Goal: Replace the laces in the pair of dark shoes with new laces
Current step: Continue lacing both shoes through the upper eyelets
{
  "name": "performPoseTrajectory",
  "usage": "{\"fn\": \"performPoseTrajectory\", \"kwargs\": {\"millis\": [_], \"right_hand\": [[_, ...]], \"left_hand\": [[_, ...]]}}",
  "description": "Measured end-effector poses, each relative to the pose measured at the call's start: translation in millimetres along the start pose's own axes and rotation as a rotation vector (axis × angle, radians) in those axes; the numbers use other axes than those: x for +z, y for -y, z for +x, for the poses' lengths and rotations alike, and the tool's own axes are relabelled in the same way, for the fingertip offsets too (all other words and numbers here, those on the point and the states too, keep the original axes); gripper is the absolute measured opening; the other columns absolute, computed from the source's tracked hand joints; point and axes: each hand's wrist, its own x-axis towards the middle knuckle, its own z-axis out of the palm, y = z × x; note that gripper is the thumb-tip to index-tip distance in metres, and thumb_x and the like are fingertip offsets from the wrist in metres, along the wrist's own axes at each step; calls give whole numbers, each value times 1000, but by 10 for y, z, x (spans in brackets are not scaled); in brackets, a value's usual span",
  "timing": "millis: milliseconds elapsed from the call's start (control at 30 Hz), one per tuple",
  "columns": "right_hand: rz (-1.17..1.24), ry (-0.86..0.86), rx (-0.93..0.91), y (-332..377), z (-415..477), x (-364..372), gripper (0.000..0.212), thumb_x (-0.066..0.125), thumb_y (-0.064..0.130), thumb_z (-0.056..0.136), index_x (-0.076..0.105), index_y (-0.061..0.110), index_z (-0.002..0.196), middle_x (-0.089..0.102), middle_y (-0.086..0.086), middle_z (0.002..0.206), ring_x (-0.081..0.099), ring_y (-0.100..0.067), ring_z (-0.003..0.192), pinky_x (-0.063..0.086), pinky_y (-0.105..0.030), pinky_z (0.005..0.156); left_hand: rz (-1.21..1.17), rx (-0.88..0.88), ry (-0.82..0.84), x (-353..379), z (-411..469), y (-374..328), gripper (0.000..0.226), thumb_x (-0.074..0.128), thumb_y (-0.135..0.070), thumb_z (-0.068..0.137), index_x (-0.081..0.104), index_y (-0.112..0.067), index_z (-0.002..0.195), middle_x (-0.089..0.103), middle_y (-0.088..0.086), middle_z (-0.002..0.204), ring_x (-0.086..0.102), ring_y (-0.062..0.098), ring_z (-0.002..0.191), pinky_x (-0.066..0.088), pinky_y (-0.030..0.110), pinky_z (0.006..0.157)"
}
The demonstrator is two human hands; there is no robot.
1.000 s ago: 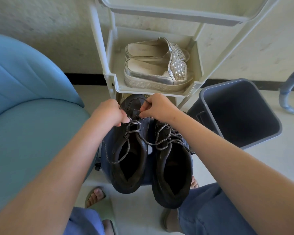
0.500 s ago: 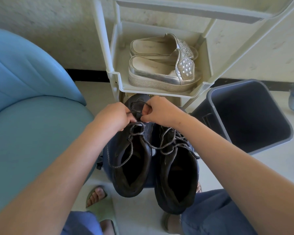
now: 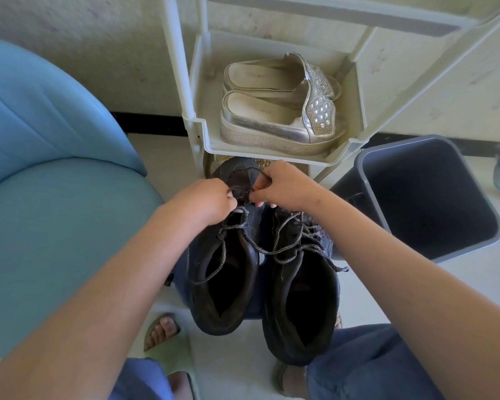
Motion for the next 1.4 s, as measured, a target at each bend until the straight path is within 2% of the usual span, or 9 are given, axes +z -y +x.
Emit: {"fn": "performPoseTrajectory", "kwargs": {"millis": [67,167,300,467,667,800,900,1267,1400], "right_hand": [[62,25,41,-18,3,-9,9,63,8,87,67,1,84,71,-7,80,53,-9,54,38,-11,45],[108,30,77,-25,2,-14,7,62,8,88,63,4,83,71,-6,82,50,-3,48,32,-7,38],[104,19,55,-10,-5,-17,13,63,8,87,68,-3,90,74,-13,87,49,-1,45,32,-5,38],[132,40,61,-21,-26,3,12,65,8,85,67,-3,89,72,-16,83,52,-6,52,37,-9,43],[162,16,62,3,-23,31,16,64,5,84,68,-10,89,61,-5,60,42,3,32,31,-6,36],[144,80,81,51,-18,65,25,68,20,84,58,6,67,55,-2,56,48,-7,42,32,-13,38],[131,137,149,53,4,96,27,67,20,83,49,10,67,53,-4,57,48,-19,53,33,-17,40],[277,152,257,66,-19,96,18,63,19,80,49,10,73,61,-6,65,45,-13,42,34,-16,40],[259,147,238,60,-27,90,18,65,21,81,54,8,75,60,2,55,43,-7,32,33,-13,37]], "left_hand": [[-27,-16,-8,8,-6,-16,34,40,-20,98,38,-11,65,40,5,67,38,23,67,28,28,58],[-104,-39,41,27,6,-32,18,47,-12,94,47,-21,78,47,3,82,36,19,79,32,24,61],[-183,-11,-46,30,-10,-38,20,60,-15,90,72,-21,105,65,2,114,59,22,104,43,26,90],[-229,15,-88,57,15,-12,7,61,-14,90,65,-20,89,54,3,88,48,19,82,36,21,67],[-214,1,-145,81,51,-50,12,68,-19,86,73,-19,96,64,1,99,60,22,97,43,27,79],[-191,-9,-178,117,57,-41,14,65,-19,87,71,-11,96,67,8,100,61,28,95,48,34,81],[-167,-27,-199,116,55,-46,12,58,-13,90,68,-8,94,66,7,101,60,27,95,44,32,77],[-394,0,-137,-37,16,79,13,60,-11,90,68,-11,100,60,5,91,47,14,75,33,20,56],[-359,-26,-175,-105,-10,67,15,58,-9,91,70,-14,98,64,6,101,53,18,76,36,18,61]]}}
